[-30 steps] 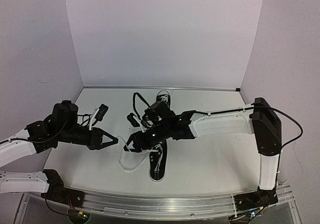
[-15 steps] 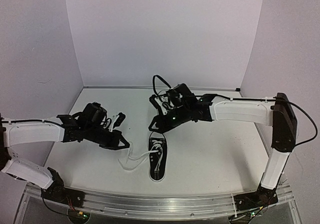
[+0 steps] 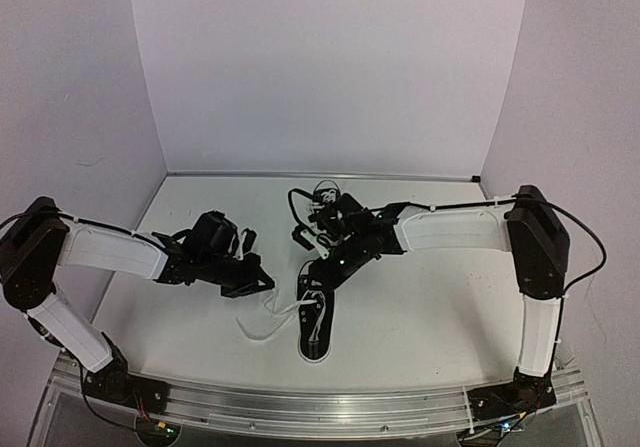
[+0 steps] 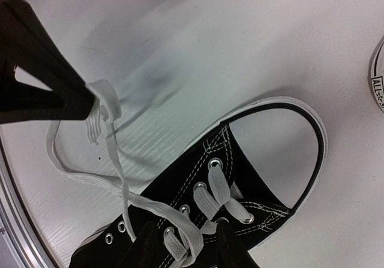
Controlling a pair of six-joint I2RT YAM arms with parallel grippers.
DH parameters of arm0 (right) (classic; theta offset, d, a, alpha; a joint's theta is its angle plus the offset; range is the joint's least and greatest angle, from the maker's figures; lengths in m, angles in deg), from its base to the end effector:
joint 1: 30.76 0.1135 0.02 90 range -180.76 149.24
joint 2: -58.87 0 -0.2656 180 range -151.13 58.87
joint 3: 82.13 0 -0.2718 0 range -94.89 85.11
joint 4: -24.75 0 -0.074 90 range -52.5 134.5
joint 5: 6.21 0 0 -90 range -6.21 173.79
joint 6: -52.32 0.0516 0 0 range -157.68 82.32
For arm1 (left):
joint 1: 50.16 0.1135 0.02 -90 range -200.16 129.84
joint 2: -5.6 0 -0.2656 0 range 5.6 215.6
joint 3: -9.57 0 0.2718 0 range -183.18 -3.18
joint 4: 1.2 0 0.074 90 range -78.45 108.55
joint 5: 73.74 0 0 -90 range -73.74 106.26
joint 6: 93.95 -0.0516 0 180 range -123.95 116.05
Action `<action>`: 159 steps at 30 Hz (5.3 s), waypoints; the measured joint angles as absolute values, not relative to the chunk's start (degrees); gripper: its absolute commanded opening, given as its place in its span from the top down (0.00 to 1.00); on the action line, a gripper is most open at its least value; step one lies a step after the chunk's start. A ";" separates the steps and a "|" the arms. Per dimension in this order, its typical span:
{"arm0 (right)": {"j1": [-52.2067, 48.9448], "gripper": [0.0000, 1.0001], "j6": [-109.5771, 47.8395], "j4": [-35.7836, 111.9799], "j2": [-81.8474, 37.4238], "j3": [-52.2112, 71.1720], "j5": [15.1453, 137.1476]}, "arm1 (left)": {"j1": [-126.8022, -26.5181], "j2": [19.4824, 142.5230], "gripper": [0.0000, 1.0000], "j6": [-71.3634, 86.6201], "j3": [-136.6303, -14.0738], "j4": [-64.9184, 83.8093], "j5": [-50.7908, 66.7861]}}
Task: Tie the shoes
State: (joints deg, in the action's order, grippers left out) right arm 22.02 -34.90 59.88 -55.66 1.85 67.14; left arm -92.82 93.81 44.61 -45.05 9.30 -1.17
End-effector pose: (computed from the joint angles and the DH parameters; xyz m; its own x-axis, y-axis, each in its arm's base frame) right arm 0.2672 0.3762 0.1694 -0.5285 -0.6190 -0.5810 -0.8410 0.4748 0.2592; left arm 0.2297 -0.2327 0.1429 -0.9419 -0.1046 -0.3191 0.1490 0.7213 -0.6764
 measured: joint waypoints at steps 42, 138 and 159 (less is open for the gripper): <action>22.02 0.65 -36.41 62.22 -56.55 0.27 68.09 | -87.75 105.14 0.60 40.71 -54.32 20.66 3.33; 25.43 1.00 -42.45 67.48 -53.81 -1.32 75.37 | -91.08 111.56 1.00 62.50 -49.19 -18.70 -8.88; 25.43 1.00 -42.14 66.20 -53.79 -0.25 75.16 | -94.27 117.69 1.00 73.88 -51.16 -31.15 -14.55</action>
State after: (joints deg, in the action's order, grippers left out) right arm 25.43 -42.14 66.20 -53.79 -0.25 75.16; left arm -94.27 117.69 73.88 -51.16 -31.15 -14.55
